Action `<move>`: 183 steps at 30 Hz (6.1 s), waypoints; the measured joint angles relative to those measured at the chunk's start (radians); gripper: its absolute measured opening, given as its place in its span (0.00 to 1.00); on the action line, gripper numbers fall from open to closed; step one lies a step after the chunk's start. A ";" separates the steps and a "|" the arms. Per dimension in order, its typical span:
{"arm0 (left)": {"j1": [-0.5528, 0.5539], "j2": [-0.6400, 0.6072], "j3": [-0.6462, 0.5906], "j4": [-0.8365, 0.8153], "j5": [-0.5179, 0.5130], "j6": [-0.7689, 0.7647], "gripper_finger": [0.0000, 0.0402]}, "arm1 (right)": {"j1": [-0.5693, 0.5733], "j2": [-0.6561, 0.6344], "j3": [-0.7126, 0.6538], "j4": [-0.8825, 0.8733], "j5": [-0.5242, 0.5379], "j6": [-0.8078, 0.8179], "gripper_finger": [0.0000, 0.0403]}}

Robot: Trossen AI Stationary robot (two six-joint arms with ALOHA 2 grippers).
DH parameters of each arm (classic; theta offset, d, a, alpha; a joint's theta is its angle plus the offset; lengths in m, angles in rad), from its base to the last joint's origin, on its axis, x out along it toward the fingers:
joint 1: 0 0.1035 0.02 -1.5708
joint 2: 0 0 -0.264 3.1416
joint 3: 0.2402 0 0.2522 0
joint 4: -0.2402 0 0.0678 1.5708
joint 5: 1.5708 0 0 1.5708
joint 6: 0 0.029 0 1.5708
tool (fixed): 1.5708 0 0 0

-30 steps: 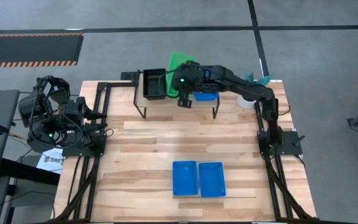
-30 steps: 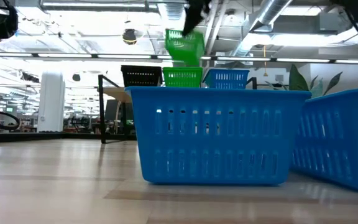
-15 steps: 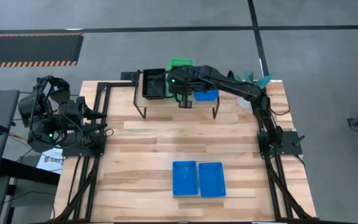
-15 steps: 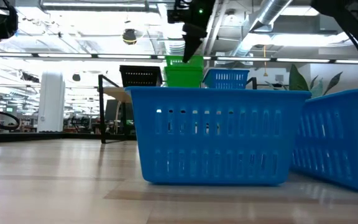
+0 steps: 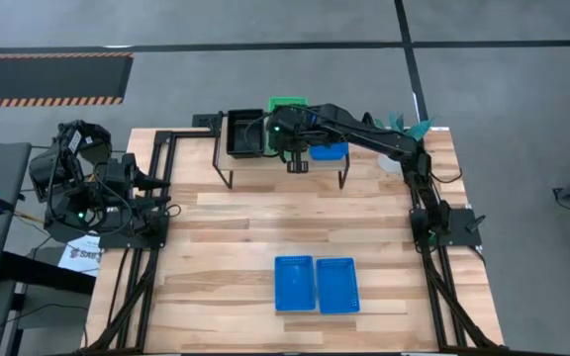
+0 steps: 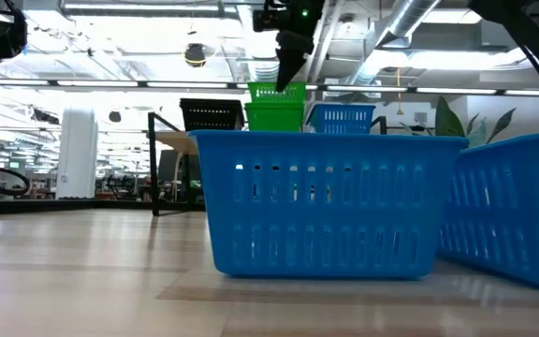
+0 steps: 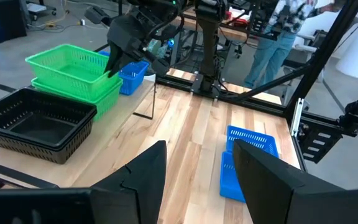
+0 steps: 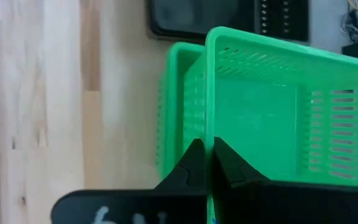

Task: Stack baskets on shelf by color
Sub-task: Stack the green bin on the green bin on the shelf, then stack the right blue bin on the blue bin on the shelf

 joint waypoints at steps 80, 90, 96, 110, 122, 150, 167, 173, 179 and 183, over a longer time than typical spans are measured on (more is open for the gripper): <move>0.000 0.009 0.000 -0.003 -0.029 0.037 0.43 | 0.993 -0.570 -0.982 0.112 0.093 1.473 0.50; 0.000 0.009 0.000 -0.004 -0.038 0.024 0.43 | 0.942 -0.595 -1.102 0.522 -0.063 1.294 0.44; 0.000 0.008 0.000 -0.003 -0.065 0.029 0.43 | 0.933 -0.466 -1.065 0.513 -0.149 1.224 0.41; 0.000 0.008 0.000 -0.027 -0.065 0.023 0.43 | 0.943 -0.361 -1.064 0.636 -0.265 1.300 0.57; 0.000 0.008 0.000 -0.027 -0.066 0.019 0.43 | 0.956 -0.241 -1.064 0.664 -0.331 1.269 0.57; 0.000 0.009 0.000 -0.031 -0.066 0.025 0.43 | 0.781 -0.443 -0.864 0.149 0.016 0.943 0.01; 0.000 0.008 0.000 -0.032 -0.072 0.019 0.43 | 0.274 -0.643 -0.689 0.225 0.201 0.226 0.02; 0.000 0.009 0.000 -0.032 -0.073 0.020 0.43 | 0.118 -0.657 -0.686 0.250 0.129 0.150 0.01; 0.000 0.008 0.000 -0.032 -0.074 0.023 0.43 | 0.009 -0.634 -0.687 0.262 0.088 0.100 0.02; 0.000 0.008 0.000 -0.033 -0.075 0.034 0.43 | -0.030 -0.605 -0.690 0.259 0.041 0.047 0.02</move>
